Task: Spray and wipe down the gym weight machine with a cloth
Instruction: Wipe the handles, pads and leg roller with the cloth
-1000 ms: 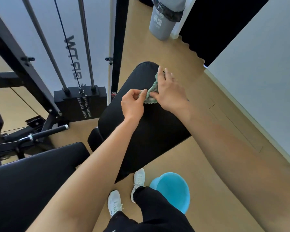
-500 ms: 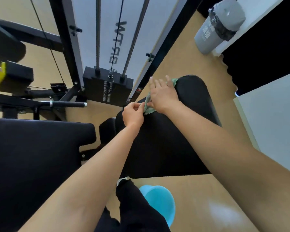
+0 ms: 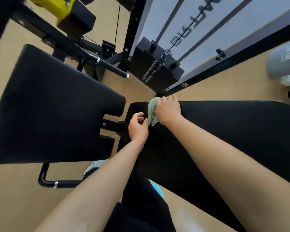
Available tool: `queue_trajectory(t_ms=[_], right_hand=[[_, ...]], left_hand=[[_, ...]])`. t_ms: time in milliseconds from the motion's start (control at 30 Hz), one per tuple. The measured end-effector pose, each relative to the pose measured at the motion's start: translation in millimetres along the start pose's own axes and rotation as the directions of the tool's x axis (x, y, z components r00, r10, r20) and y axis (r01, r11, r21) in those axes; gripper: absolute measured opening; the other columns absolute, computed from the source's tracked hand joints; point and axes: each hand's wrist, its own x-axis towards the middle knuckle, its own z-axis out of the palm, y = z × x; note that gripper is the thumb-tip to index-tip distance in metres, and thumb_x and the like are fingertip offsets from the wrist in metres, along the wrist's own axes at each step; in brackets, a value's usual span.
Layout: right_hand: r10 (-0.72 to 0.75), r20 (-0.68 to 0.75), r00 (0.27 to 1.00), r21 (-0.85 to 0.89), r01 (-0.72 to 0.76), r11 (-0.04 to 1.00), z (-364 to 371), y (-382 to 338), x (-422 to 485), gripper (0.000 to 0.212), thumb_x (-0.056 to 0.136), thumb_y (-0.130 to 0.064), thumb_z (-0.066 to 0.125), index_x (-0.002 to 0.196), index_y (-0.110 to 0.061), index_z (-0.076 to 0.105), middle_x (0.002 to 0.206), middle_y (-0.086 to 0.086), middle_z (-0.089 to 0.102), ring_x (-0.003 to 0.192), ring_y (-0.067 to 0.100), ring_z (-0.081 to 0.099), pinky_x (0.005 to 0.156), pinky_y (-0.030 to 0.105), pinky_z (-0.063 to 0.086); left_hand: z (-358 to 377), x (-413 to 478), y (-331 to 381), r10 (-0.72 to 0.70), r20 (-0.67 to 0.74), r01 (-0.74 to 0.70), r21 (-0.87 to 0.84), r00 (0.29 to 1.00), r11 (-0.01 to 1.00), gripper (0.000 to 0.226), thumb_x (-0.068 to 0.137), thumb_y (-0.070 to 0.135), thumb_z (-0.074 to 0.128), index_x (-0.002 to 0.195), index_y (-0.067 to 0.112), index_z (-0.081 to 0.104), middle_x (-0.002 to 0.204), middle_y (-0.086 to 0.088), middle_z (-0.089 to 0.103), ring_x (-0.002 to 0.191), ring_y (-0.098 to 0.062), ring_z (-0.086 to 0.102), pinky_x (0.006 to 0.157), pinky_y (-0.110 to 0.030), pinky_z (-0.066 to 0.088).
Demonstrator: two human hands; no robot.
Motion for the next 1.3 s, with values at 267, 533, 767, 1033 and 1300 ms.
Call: queue_trajectory(t_ms=[267,533,767,1033,1300], right_hand=[[-0.119,0.22,0.968,-0.062,0.136,0.989,18,-42,71,0.055,0.105,-0.042,0.044,0.145,-0.004,0.04,0.139,0.012,0.058,0.129,0.034,0.057,0.105,0.048,0.045],[-0.227,0.234,0.945,0.039,0.224,0.974,39,-73,129,0.053,0.103,-0.022,0.056,0.146,0.002,0.036,0.14,0.018,0.057,0.129,0.035,0.057,0.096,0.042,0.045],[-0.28,0.168,0.945,0.061,0.273,0.96,61,-110,164,0.039,0.107,-0.032,0.048,0.135,-0.005,0.052,0.135,0.012,0.063,0.125,0.032,0.061,0.095,0.04,0.044],[-0.41,0.172,0.896,-0.078,0.427,0.901,87,-145,162,0.063,0.1,-0.063,0.041,0.137,-0.015,0.055,0.14,0.014,0.059,0.136,0.036,0.048,0.122,0.056,0.017],[-0.577,0.429,0.695,-0.087,0.667,0.74,102,-183,126,0.051,0.106,-0.019,0.045,0.155,-0.031,0.041,0.156,0.001,0.048,0.151,0.027,0.035,0.125,0.057,0.0]], left_hand=[[-11,25,-44,0.13,0.163,-0.141,0.057,0.978,0.988,0.046,0.097,0.035,0.066,0.143,0.034,0.056,0.13,0.015,0.057,0.117,-0.008,0.054,0.096,-0.028,0.046],[-8,76,-66,0.105,-0.026,-0.104,0.048,0.994,0.993,0.028,0.093,0.03,0.074,0.121,0.026,0.073,0.092,0.014,0.069,0.082,-0.001,0.061,0.078,-0.023,0.05],[-26,125,-107,0.061,-0.047,-0.057,0.089,0.997,0.994,0.014,0.093,0.032,0.073,0.103,0.023,0.078,0.085,0.012,0.072,0.085,-0.011,0.068,0.082,-0.037,0.058],[-63,134,-157,0.003,0.03,-0.011,0.262,1.0,0.965,0.008,0.096,0.032,0.069,0.095,0.026,0.074,0.085,0.009,0.07,0.081,-0.01,0.066,0.068,-0.031,0.051],[-94,93,-195,-0.068,0.1,0.016,0.453,0.993,0.892,0.006,0.096,0.029,0.068,0.093,0.025,0.071,0.087,0.004,0.072,0.08,-0.021,0.071,0.081,-0.042,0.06]])
